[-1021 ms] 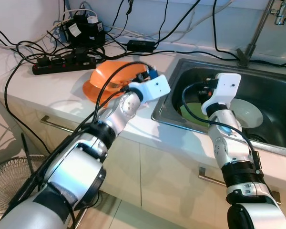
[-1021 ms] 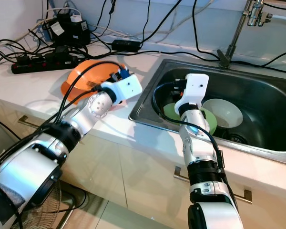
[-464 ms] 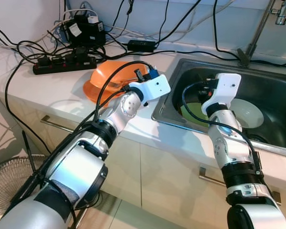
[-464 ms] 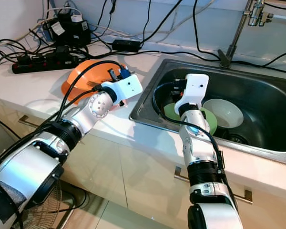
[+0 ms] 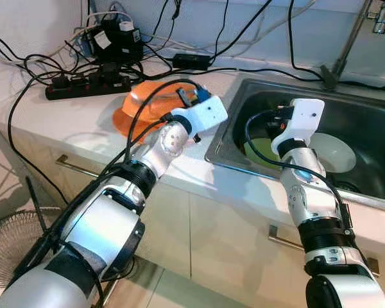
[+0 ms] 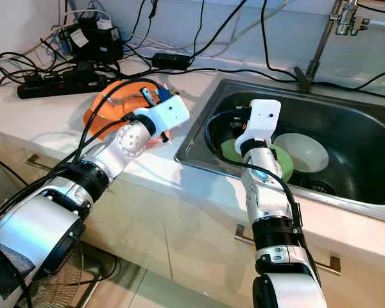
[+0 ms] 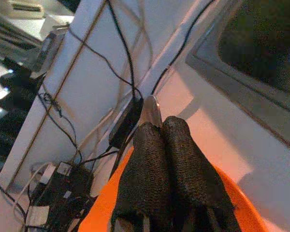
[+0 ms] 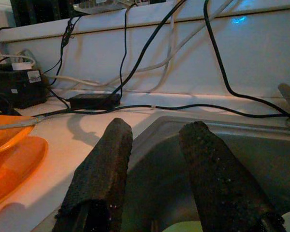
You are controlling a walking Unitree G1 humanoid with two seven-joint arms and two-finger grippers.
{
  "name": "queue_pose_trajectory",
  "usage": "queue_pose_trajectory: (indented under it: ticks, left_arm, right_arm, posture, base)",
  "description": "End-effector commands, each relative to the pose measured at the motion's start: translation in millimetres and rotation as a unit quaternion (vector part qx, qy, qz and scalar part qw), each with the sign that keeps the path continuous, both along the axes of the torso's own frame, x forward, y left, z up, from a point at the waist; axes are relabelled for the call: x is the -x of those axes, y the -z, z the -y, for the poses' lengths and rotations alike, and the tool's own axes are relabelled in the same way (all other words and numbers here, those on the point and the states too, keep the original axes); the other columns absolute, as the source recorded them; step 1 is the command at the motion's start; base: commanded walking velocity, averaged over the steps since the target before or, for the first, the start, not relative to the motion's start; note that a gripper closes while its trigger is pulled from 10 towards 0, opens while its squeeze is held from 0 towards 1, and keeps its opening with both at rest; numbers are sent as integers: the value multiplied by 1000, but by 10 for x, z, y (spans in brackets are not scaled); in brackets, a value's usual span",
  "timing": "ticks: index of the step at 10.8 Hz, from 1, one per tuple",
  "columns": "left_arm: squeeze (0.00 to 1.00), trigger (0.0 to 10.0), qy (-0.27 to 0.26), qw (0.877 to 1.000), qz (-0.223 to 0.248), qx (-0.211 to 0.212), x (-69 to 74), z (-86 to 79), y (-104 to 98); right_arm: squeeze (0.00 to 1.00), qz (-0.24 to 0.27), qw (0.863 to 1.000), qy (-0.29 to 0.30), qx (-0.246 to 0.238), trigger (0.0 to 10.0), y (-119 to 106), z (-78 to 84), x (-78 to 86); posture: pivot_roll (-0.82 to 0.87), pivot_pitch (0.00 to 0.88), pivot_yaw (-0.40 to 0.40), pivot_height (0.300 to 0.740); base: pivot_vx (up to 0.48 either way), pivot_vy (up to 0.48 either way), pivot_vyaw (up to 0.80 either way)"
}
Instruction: Kitchen organization
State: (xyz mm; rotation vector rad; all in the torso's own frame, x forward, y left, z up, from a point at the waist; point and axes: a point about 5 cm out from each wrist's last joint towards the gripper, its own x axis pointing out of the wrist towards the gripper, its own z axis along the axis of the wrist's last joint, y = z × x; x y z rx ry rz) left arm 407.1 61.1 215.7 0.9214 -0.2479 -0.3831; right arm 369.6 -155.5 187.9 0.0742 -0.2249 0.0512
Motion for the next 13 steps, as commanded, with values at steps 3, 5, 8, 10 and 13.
queue_pose_trajectory:
  ticks: [3,5,8,10,13]
  left_arm:
    - [0,10000,2,997,44,59,-25,8,-302]
    - [0,10000,27,990,48,132,3,72,-446]
    - [0,10000,88,960,-15,266,78,211,-540]
    - [0,10000,116,938,-11,326,144,224,-689]
    - [0,10000,228,892,79,383,421,223,-1163]
  right_arm:
    - [0,-10,1000,2,4,10000,24,16,2]
    - [0,-10,1000,-1,7,10000,13,7,-6]
    - [0,-11,1000,-5,15,10000,5,-1,-18]
    - [0,-12,1000,-7,16,10000,6,-11,-26]
    - [0,-7,1000,-11,15,10000,-28,-46,-44]
  posture:
    - [124,16,40,740]
    - [126,17,35,740]
    - [132,18,30,740]
    - [136,15,26,740]
    - [140,6,25,740]
  base:
    - [0,0,0]
    - [0,0,0]
    - [0,0,0]
    - [0,0,0]
    - [0,0,0]
